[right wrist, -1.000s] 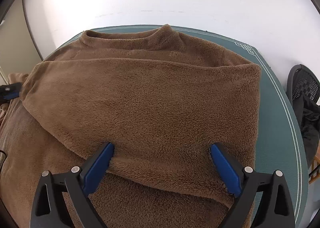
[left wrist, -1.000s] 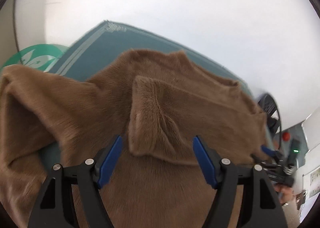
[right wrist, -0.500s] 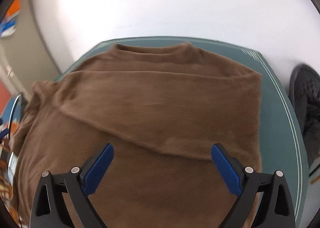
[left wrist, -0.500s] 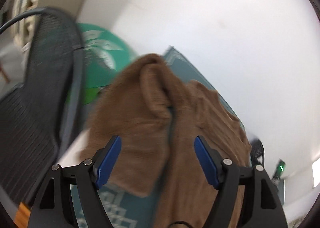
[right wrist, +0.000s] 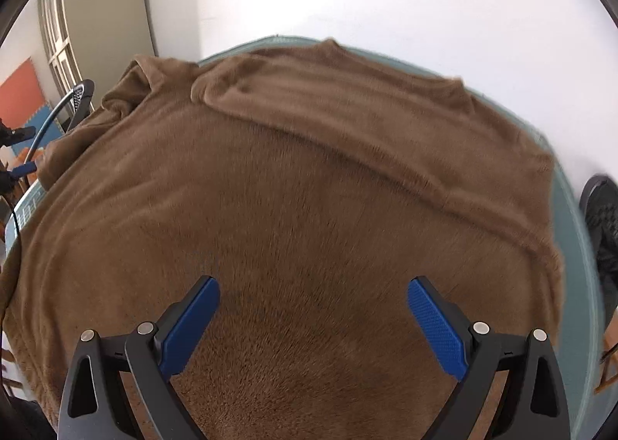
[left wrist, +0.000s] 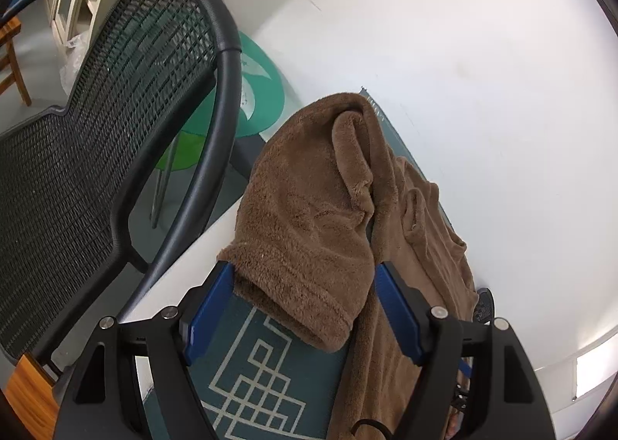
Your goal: Fold clothes
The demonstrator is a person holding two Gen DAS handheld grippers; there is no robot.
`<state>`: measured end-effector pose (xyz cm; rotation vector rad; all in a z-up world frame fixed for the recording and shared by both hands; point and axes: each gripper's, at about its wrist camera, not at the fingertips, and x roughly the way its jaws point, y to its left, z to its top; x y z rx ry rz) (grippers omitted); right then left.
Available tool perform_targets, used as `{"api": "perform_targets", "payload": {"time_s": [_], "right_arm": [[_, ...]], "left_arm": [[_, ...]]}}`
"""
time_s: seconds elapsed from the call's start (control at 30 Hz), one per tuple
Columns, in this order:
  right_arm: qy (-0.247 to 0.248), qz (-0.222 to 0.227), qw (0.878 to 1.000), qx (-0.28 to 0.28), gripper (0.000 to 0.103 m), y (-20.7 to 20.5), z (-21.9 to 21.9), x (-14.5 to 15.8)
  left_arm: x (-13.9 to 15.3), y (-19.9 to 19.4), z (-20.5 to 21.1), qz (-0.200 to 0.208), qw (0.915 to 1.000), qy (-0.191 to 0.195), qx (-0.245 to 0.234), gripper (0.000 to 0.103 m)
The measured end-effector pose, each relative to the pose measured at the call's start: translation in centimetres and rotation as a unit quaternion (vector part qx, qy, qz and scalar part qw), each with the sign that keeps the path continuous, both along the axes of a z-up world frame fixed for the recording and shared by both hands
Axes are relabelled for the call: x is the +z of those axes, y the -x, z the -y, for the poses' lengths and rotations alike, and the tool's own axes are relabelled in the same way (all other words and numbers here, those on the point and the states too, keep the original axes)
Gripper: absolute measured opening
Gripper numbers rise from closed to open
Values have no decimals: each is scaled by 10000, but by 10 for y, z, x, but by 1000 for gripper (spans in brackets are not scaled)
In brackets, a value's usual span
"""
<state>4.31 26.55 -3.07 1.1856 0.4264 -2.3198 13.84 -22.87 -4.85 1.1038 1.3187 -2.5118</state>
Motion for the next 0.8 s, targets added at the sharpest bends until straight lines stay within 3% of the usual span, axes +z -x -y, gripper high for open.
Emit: {"api": "perform_targets", "payload": {"time_s": [0.2,0.47,0.67,0.73,0.8], "right_arm": [[315,188,9992,-179,100,3,-12,-6],[273,175,9993,-160,101,3,-11,-6],[249,169,9994,-159,102,3,-12,-6],[247,168,9994,-160,102,3,-12,-6],[249,171,9994,-162,102,3,-12,-6]], "left_arm": [[-13,0,2,-8,9989,-457,71,79],[-14,0,5,-467,9930,-1055,246,79],[-23,11,6,-499,9892,-1358,244,78],[-27,14,9,-483,9888,-1374,329,63],[-32,17,12,-417,9888,-1374,407,28]]}}
